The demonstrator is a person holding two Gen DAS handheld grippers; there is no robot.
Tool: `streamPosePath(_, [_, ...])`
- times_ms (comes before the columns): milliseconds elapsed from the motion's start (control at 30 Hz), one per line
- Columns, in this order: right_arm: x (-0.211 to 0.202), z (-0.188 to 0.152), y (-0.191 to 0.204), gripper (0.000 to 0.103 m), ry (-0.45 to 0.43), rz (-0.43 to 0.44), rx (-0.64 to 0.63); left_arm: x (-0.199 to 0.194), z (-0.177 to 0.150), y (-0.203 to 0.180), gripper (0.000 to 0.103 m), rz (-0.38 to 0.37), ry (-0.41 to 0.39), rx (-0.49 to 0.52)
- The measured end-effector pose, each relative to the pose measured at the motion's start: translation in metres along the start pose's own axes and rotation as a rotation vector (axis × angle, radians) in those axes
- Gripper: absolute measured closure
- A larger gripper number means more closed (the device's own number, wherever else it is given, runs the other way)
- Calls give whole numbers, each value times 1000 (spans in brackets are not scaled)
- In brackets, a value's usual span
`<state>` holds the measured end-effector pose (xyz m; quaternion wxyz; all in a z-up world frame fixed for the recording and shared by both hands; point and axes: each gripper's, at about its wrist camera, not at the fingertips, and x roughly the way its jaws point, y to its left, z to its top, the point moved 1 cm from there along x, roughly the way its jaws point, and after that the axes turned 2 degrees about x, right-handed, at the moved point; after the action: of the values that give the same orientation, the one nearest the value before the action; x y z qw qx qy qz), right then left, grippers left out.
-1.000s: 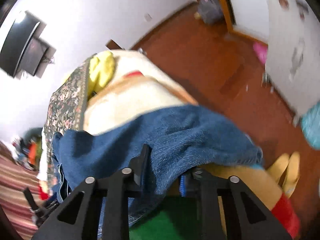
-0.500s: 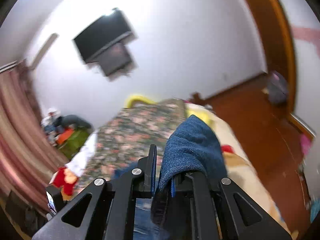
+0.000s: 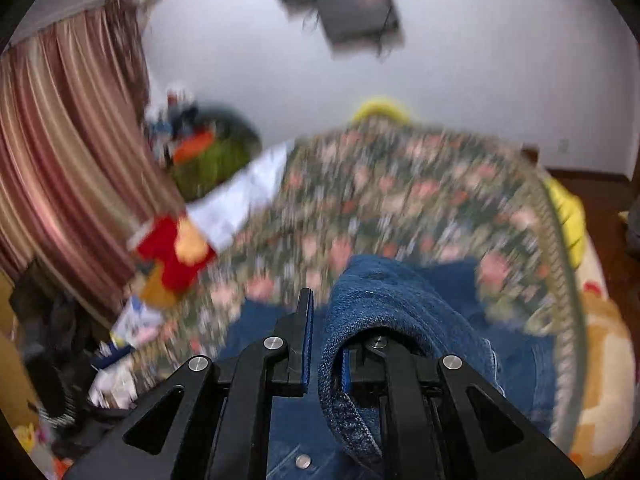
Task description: Fold large clothes
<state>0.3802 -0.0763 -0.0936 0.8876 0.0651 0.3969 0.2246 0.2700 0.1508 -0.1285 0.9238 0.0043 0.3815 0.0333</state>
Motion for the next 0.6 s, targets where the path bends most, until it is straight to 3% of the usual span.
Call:
streamPosePath(133, [60,-42,6,94,202,-31,-51,13,-19,14,13,2,53,-32])
streamPosePath(333, [110,-91,-6,94,521,-34,-76,30,-31,14,13,-12,100,-57])
streamPosePath(500, [101,-99,-7,94,593,-30,-98,33,-28,3,13,-21,105,-46])
streamPosePath(600, [78,-97,-4,94,581,14,-120,31,-21,-5,13,-24,97,-31])
